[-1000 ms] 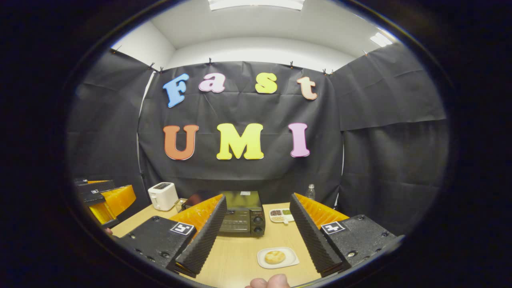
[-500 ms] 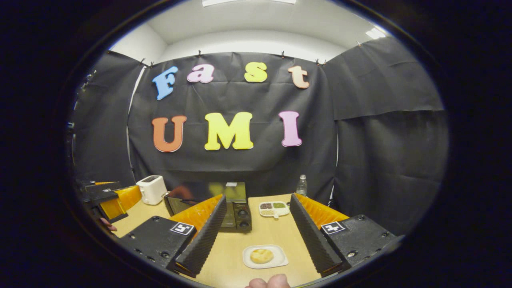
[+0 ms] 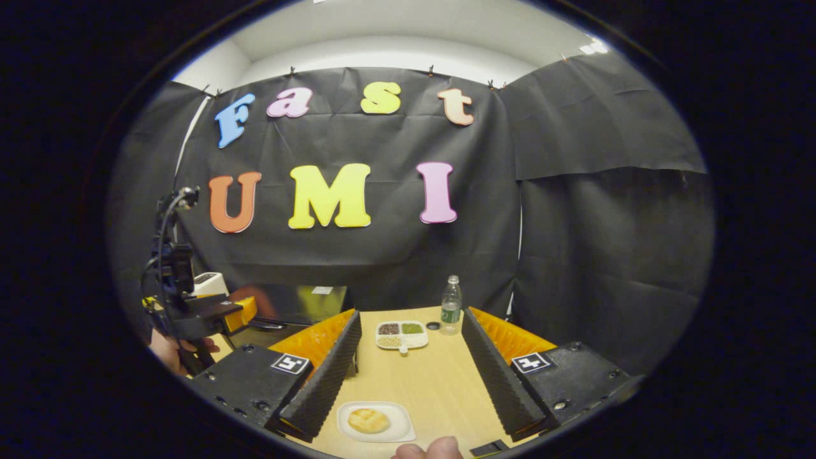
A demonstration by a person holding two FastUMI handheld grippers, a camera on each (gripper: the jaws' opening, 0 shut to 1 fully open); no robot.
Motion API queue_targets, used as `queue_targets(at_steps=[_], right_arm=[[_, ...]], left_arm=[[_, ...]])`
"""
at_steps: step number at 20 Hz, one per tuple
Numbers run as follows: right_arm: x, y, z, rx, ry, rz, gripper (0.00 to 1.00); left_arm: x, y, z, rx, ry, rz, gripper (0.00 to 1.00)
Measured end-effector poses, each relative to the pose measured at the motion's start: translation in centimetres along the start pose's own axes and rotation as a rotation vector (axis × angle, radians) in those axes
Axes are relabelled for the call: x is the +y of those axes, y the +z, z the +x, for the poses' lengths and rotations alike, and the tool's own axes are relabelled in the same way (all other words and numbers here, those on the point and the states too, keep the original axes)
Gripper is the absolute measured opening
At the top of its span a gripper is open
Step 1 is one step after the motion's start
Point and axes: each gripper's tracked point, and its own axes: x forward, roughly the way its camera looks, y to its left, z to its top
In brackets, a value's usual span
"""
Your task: Open the electric oven with the left hand, put the food in, and close the electric oven.
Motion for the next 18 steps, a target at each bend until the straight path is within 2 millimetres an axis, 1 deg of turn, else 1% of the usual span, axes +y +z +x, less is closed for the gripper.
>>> queue_targets(at_steps=[2,3,4,5,6,7,9,10,11,12,13,16,18], right_arm=[[-1.0,-0.4,0.7,0.017,-0.011,-0.006,0.98],[-1.4,-0.8,0.9,0.028,-0.015,-0.01,0.98],[-1.8,-1.3,1.1,0.04,-0.019,-0.013,0.98],[-2.1,-1.7,1.2,0.055,-0.024,-0.013,0.98],[-2.2,-2.3,1.3,0.071,-0.025,-0.009,0.98],[-2.2,-2.7,1.4,0.088,-0.024,-0.003,0.98],[-2.0,-3.2,1.1,0.102,-0.021,0.003,0.99],[-1.8,-3.2,1.0,0.104,-0.017,0.003,0.98],[-1.6,-3.2,0.8,0.102,-0.015,0.003,0.98],[-1.4,-3.3,0.7,0.103,-0.011,0.005,0.98],[-1.2,-3.3,0.5,0.106,-0.007,0.006,0.98],[-1.0,-3.6,-0.3,0.114,-0.008,0.017,0.99],[-0.8,-3.9,-1.1,0.12,-0.009,0.013,0.98]], left_arm=[[0.2,-1.1,2.0,0.033,0.01,0.009,0.94],[0.3,-1.8,2.6,0.051,0.016,0.017,0.83],[0.5,-2.2,3.2,0.069,0.018,0.019,0.83],[0.7,-2.7,3.1,0.081,0.03,0.03,0.94],[0.8,-2.6,3.2,0.078,0.034,0.05,0.96],[0.8,-2.8,3.0,0.086,0.037,0.053,0.95],[0.6,-2.9,2.5,0.103,0.028,0.047,0.96],[0.8,-3.4,1.9,0.118,0.025,0.058,0.96],[0.6,-3.3,2.0,0.108,0.018,0.05,0.97],[0.6,-3.7,1.1,0.119,0.012,0.054,1.0],[0.5,-3.9,0.4,0.12,0.008,0.067,0.97],[0.2,-5.1,-2.3,0.15,-0.002,0.076,0.98],[0.1,-6.6,-4.5,0.177,-0.015,0.079,0.98]])
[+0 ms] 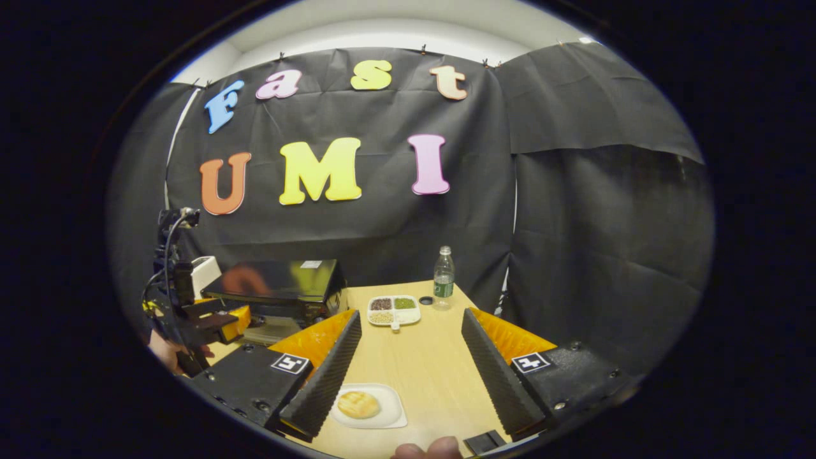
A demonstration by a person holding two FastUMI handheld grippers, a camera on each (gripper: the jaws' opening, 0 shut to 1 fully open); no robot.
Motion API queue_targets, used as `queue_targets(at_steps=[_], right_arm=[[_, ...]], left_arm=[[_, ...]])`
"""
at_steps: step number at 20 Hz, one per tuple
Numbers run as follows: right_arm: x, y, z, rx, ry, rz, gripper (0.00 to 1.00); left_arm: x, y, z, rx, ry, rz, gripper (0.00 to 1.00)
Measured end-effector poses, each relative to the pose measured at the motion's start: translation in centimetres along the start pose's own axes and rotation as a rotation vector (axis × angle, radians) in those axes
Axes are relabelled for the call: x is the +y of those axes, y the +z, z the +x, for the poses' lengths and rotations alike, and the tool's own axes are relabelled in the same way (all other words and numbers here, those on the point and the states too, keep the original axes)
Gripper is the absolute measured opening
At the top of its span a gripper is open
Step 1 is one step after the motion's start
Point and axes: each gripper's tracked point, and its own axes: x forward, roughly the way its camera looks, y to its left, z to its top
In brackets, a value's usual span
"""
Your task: Open the electric oven with the left hand, put the food in, and close the electric oven.
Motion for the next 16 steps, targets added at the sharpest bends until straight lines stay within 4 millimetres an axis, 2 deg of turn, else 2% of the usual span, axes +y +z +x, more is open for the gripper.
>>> queue_targets(at_steps=[2,5,9,13,16], right_arm=[[0.2,-0.6,-0.8,0.009,0.0,-0.008,0.98],[0.1,-1.5,-1.9,0.031,-0.007,-0.026,0.98],[-0.5,-2.9,-3.0,0.066,-0.025,-0.041,0.98],[-1.2,-4.6,-4.0,0.121,-0.038,-0.053,0.98],[-1.0,-6.1,-4.5,0.17,-0.028,-0.057,0.99]], left_arm=[[-0.3,-2.5,-1.8,0.031,-0.004,-0.004,0.98],[-0.8,-7.1,-3.3,0.111,-0.018,-0.04,0.98],[-1.0,-12.4,-3.4,0.215,-0.028,-0.107,0.99],[-0.5,-13.8,-2.9,0.237,-0.026,-0.12,0.95],[0.1,-13.3,-3.1,0.213,-0.027,-0.119,0.94]])
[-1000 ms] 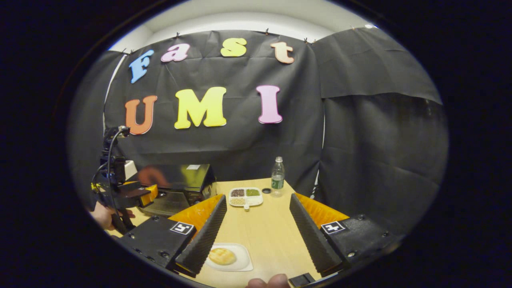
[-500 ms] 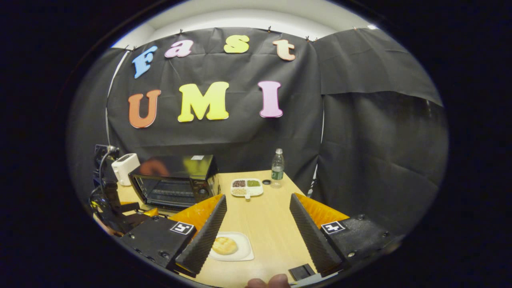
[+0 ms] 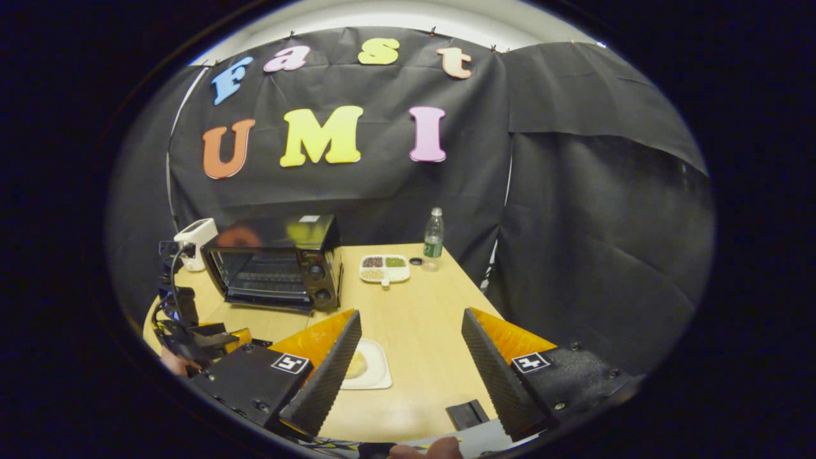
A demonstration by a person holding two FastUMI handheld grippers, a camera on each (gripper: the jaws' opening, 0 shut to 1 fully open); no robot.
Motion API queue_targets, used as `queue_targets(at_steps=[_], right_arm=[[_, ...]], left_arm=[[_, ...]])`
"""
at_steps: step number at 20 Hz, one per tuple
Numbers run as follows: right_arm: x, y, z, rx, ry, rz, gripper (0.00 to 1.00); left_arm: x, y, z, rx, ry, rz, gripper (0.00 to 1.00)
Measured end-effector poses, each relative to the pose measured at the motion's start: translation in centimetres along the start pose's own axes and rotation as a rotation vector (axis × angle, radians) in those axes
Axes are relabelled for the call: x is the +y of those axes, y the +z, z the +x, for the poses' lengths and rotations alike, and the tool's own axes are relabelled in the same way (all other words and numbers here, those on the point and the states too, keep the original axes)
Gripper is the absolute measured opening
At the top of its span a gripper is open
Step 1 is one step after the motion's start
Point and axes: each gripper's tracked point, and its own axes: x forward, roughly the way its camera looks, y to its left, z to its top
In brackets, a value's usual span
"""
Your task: Open the electric oven with the left hand, put the food in, and close the electric oven.
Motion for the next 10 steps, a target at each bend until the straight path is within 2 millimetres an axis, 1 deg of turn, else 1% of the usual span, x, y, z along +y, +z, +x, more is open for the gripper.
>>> queue_targets(at_steps=[2,5,7,10], right_arm=[[0.5,-1.0,-0.1,0.025,0.014,0.002,0.99],[1.6,-2.5,0.3,0.061,0.042,0.005,0.99],[2.8,-3.6,0.7,0.087,0.073,0.007,0.99],[4.7,-5.3,1.7,0.118,0.128,0.018,0.99]], left_arm=[[0.1,0.1,-0.8,-0.006,-0.008,-0.009,0.93],[0.2,1.5,-2.7,-0.048,-0.014,-0.019,0.94],[0.4,2.3,-4.2,-0.071,-0.009,-0.015,0.93],[1.2,4.0,-6.3,-0.111,-0.002,-0.017,0.93]])
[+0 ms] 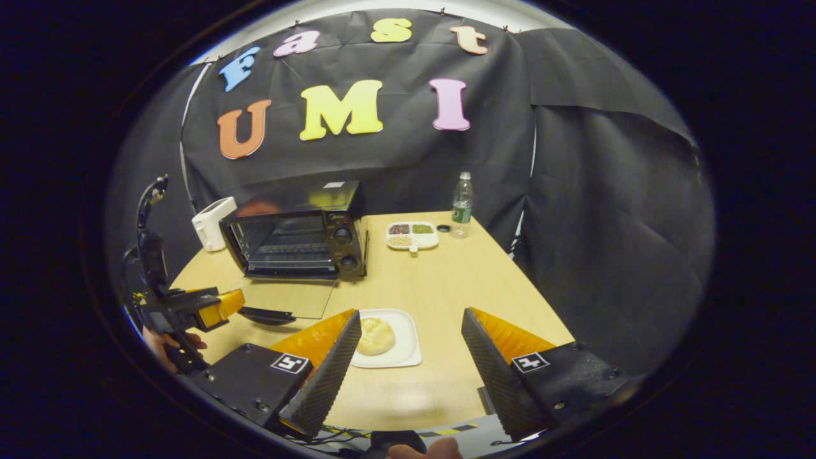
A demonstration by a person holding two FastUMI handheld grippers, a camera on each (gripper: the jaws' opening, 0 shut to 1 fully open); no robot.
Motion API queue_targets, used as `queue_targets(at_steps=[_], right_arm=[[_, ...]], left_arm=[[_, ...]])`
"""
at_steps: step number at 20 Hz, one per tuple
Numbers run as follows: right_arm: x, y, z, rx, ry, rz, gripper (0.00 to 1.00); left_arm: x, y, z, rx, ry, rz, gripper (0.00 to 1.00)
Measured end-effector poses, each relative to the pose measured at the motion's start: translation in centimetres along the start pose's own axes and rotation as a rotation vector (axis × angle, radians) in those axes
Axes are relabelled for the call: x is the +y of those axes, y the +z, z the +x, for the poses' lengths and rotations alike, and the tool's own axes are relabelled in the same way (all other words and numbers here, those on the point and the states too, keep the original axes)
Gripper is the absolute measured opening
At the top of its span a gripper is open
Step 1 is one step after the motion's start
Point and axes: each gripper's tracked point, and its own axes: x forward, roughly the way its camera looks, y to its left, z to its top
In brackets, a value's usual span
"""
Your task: Open the electric oven with the left hand, put the food in, and close the electric oven.
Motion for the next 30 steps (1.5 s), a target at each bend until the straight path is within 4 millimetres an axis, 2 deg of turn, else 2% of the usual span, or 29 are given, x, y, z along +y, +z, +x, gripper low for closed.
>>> queue_targets(at_steps=[3,10,14,17,20,25,28,30], right_arm=[[1.8,-1.7,2.3,0.033,0.053,0.011,0.99],[4.4,-7.5,9.1,0.179,0.097,0.098,0.98],[4.8,-10.0,12.5,0.23,0.076,0.042,0.97],[4.5,-11.0,14.6,0.252,0.054,-0.007,0.97],[4.7,-11.9,15.4,0.268,0.062,-0.022,0.99],[4.6,-11.8,15.5,0.272,0.063,-0.012,0.9],[4.4,-10.0,13.9,0.242,0.064,0.033,0.8],[5.0,-8.7,12.1,0.225,0.082,0.072,0.75]], left_arm=[[1.0,1.9,-2.2,-0.039,0.019,-0.024,0.93],[3.6,5.5,-10.0,-0.116,0.101,-0.033,0.93],[4.6,7.6,-13.4,-0.165,0.148,-0.044,0.93],[5.1,8.9,-14.7,-0.195,0.176,-0.017,0.93],[5.4,8.8,-14.9,-0.192,0.189,-0.011,0.93],[5.7,8.2,-15.1,-0.174,0.19,-0.012,0.93],[5.4,8.3,-15.2,-0.178,0.179,-0.018,0.93],[5.2,8.5,-15.1,-0.186,0.167,-0.025,0.93]])
